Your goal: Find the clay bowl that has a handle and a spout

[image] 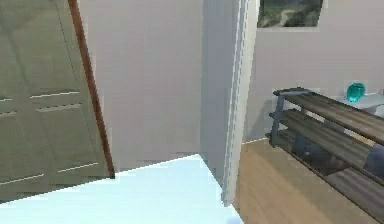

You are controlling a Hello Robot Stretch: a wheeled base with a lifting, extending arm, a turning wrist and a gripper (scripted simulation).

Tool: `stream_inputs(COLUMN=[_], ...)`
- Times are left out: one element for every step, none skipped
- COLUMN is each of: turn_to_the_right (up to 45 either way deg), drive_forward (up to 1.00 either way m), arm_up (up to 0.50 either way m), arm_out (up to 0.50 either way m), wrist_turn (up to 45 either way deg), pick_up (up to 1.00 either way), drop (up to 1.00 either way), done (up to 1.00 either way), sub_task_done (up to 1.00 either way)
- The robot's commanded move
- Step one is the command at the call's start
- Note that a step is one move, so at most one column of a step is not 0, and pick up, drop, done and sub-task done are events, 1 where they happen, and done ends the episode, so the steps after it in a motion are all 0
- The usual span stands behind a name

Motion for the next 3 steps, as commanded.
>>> stream_inputs(turn_to_the_right=[3.0,0.0,45.0], drive_forward=[0.00,0.60,0.00], arm_up=[0.00,0.00,0.00], arm_out=[0.00,0.00,0.00], wrist_turn=[0.0,0.0,0.0], pick_up=[0.00,0.00,0.00], drop=[0.00,0.00,0.00], done=[0.00,0.00,0.00], sub_task_done=[0.00,0.00,0.00])
